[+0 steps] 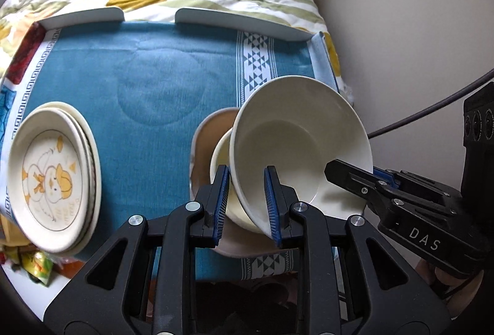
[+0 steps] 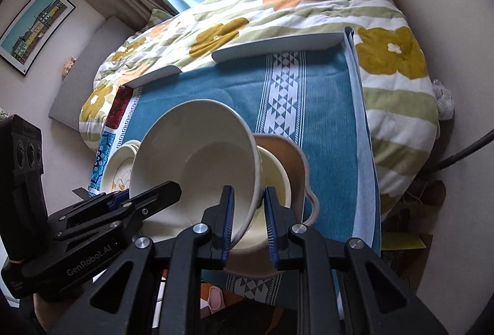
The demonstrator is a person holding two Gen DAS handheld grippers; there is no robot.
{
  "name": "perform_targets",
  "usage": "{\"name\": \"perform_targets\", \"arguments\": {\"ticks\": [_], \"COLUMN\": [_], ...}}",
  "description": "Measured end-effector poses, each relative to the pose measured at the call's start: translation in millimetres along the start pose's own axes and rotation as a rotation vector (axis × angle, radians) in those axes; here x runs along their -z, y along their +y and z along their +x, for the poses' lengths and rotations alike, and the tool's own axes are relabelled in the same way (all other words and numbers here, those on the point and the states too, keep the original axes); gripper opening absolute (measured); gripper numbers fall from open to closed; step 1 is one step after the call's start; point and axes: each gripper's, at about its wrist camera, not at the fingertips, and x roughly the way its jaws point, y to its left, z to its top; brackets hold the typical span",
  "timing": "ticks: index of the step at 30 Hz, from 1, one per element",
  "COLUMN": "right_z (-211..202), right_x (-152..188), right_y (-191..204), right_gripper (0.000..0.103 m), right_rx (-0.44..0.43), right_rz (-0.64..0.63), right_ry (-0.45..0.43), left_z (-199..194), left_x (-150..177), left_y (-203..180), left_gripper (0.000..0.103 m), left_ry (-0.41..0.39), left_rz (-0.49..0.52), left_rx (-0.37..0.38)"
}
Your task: Organize plates and bowls
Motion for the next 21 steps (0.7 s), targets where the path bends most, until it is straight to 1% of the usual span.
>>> {"name": "perform_targets", "arguments": {"ticks": [3,6,10,16,21], "right_z": [12.4,18.0,21.3,23.6,25.7], "right_x": [5.9,9.1,11.4,14.3,17.0], "right_y": [-0.9,-2.8,-1.6,-1.4,0.3], "right_gripper": [0.018,0.018,0.018,0.018,0.018], "right_rx": [0.018,0.036,0.062,0.09,0.107], "right_rz": [-0.012,-0.019,-0.042,-0.051,-0.058], "right_ry": [0.021,0.02,0.017,0.013,0.014], "left_z": [11.1,17.5,24.9,34.8,37.3], "left_x": [0.5,-1.8,-3.4,-2.4,-1.2], "left_y": [5.2,4.1,-0.5,-2.7,-8.1], "left_gripper": [0.02,0.02,0.02,0.02,0.02], "left_ry": [0.031,0.042,0.048,0.086,0.087], "left_rz": [0.005,0.027,0.059,0.087,0.131], "left_rx": [-0.017,-0.03,-0.057,-0.076,-0.108]}}
